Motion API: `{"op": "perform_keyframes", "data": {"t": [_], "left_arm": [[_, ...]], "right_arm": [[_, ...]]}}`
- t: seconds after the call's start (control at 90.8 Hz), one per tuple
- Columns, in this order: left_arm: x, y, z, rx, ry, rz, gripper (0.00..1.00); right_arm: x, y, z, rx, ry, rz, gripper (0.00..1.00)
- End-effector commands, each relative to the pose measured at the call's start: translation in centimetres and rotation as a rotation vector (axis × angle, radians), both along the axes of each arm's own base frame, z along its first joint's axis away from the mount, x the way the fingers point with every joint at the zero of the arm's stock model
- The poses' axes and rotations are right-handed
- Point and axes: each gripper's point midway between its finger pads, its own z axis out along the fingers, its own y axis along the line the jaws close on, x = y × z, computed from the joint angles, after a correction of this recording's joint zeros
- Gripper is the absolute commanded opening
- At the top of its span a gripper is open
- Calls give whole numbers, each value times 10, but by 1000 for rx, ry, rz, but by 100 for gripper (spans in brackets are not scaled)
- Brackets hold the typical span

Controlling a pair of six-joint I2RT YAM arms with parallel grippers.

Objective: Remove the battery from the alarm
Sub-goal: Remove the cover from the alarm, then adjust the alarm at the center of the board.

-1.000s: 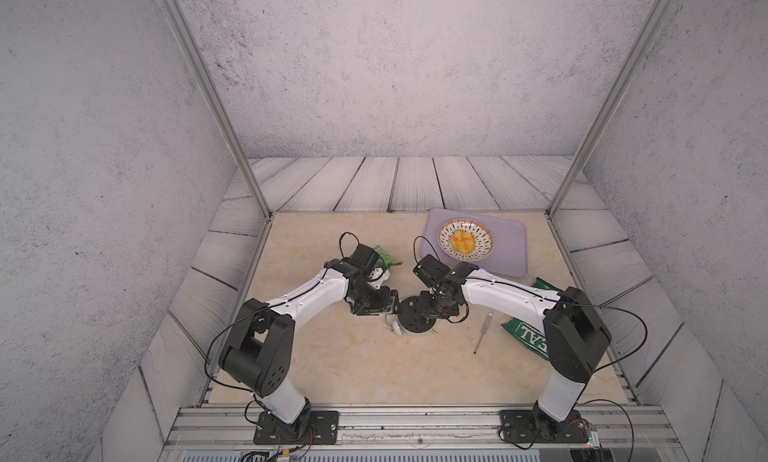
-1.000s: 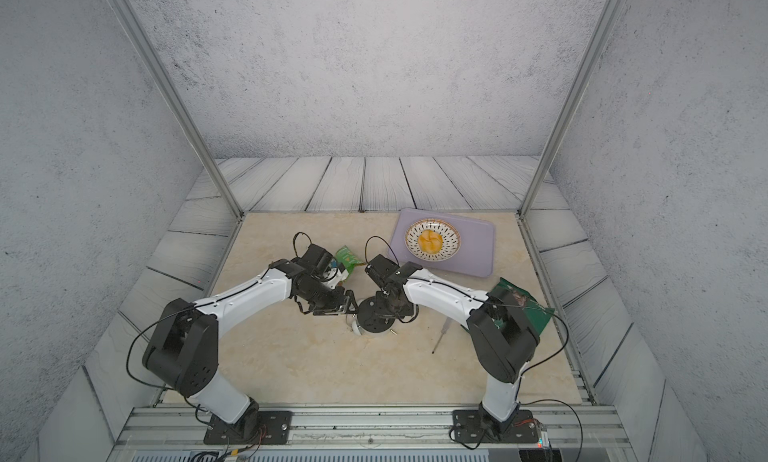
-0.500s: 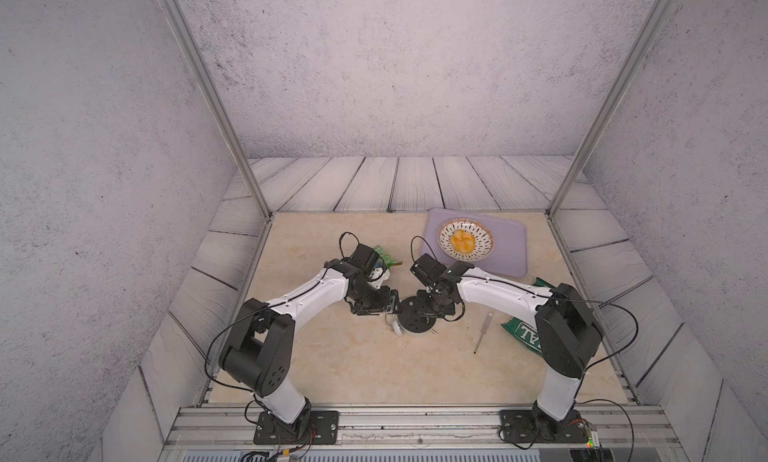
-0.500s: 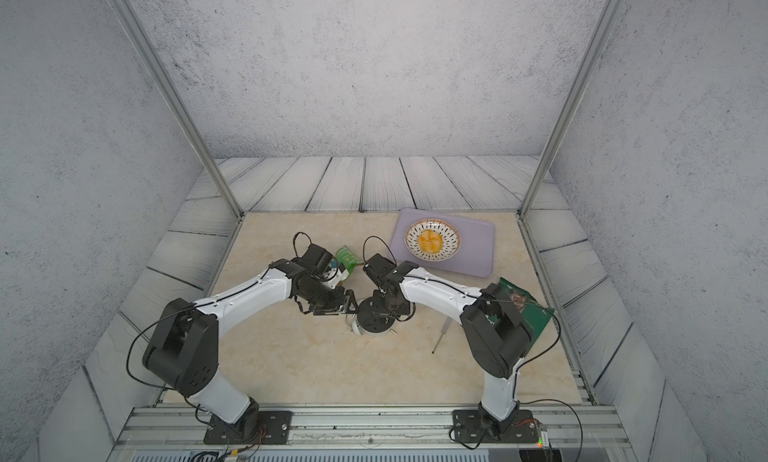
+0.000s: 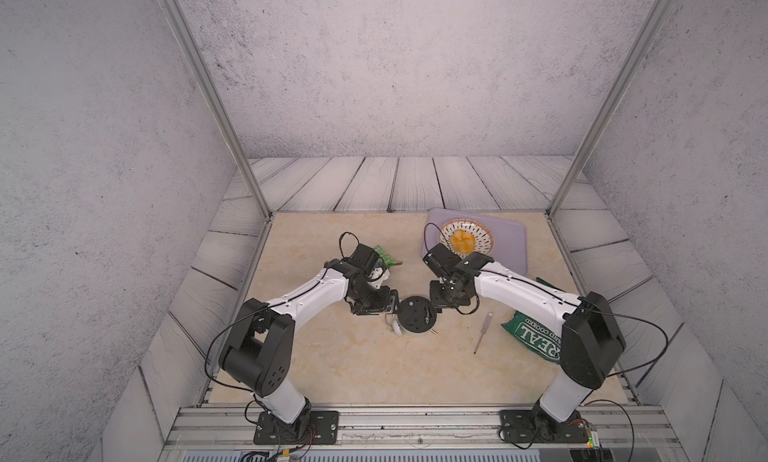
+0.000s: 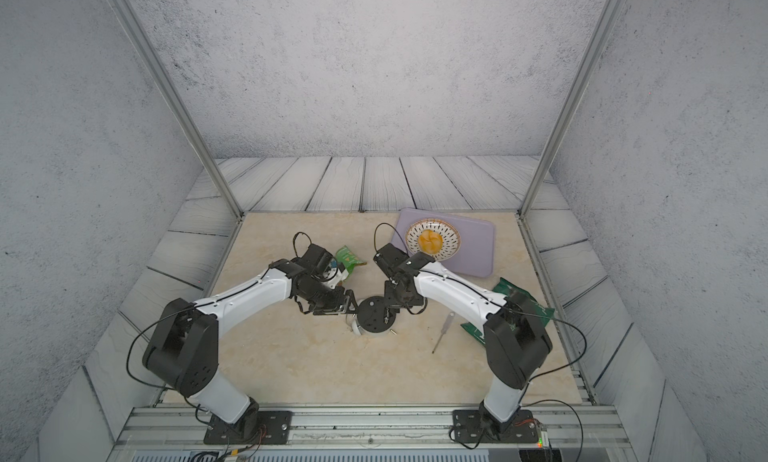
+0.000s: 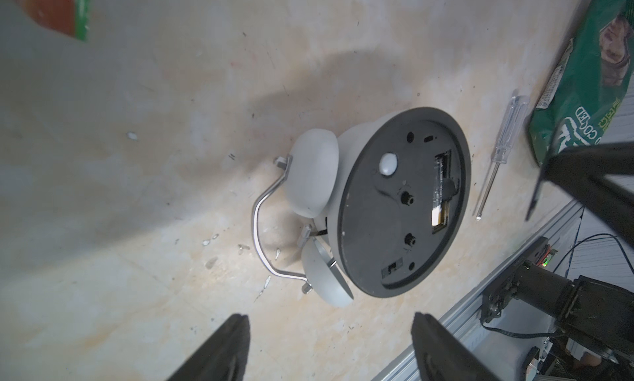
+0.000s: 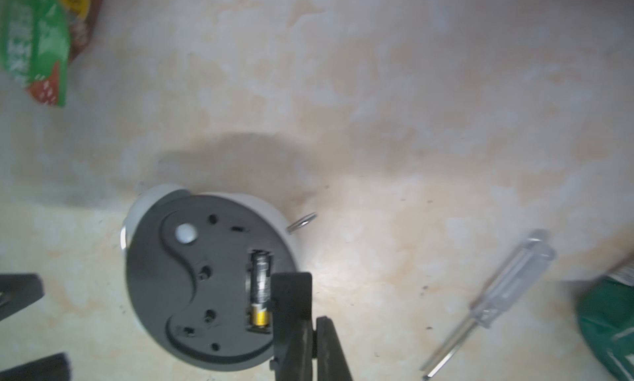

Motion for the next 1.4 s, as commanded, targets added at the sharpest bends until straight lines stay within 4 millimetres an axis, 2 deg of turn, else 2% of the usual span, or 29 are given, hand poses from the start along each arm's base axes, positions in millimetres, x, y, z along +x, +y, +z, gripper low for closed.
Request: {"op": "perform_keyframes", "data": {"t": [0.0, 0.044, 0.187, 0.341, 0.374, 0.418, 0.495, 0.605, 0.66, 0.683, 0.716, 0.727, 0.815, 0.87, 0.936, 1.046, 1.123, 1.222, 1.387], "left_arm": [[-1, 1, -4, 16, 11, -7, 81], [0, 1, -3, 17, 9, -6, 81], [1, 2, -3, 26, 9, -7, 82], [2, 1, 0, 29, 8, -9, 82], [2, 1, 2, 27, 6, -10, 82], [4, 0, 3, 26, 2, -13, 82], [8, -1, 7, 28, -9, -21, 82], [15, -6, 13, 15, -37, -33, 82], [21, -11, 18, 2, -62, -45, 83], [23, -14, 17, 1, -64, -53, 83], [28, -18, 21, -7, -81, -62, 82], [29, -19, 17, -2, -72, -65, 82], [38, -29, 13, -14, -55, -84, 76], [44, -38, 15, -40, -58, -89, 71], [51, -47, 13, -56, -52, -90, 69], [57, -56, -1, -55, -11, -89, 67], [56, -59, -9, -60, 23, -90, 67], [46, -58, -18, -66, 77, -82, 66], [28, -43, -24, -50, 123, -37, 65]], "right_arm": [[0, -38, -25, -64, 46, -16, 7], [2, -39, -36, -63, 64, -8, 8], [16, -25, -70, -31, 112, 43, 10], [26, -24, -88, -68, 140, 75, 15], [26, -24, -86, -73, 145, 88, 16], [25, -25, -80, -78, 146, 104, 26], [21, -30, -56, -82, 122, 110, 39], [8, -28, -23, -3, 85, 93, 41], [-3, -17, -13, 106, 85, 82, 40], [-10, -6, -9, 189, 96, 81, 38], [-17, -2, -10, 232, 114, 74, 36], [-21, 6, -8, 287, 120, 70, 35], [-34, 26, -12, 455, 159, 34, 33], [-33, 37, -13, 538, 158, 10, 32], [-36, 42, -24, 581, 193, -26, 32], [-38, 54, -38, 632, 234, -41, 32], [-36, 57, -47, 636, 246, -55, 32], [-27, 63, -46, 642, 242, -39, 32], [-2, 82, -43, 645, 239, 4, 31]]}}
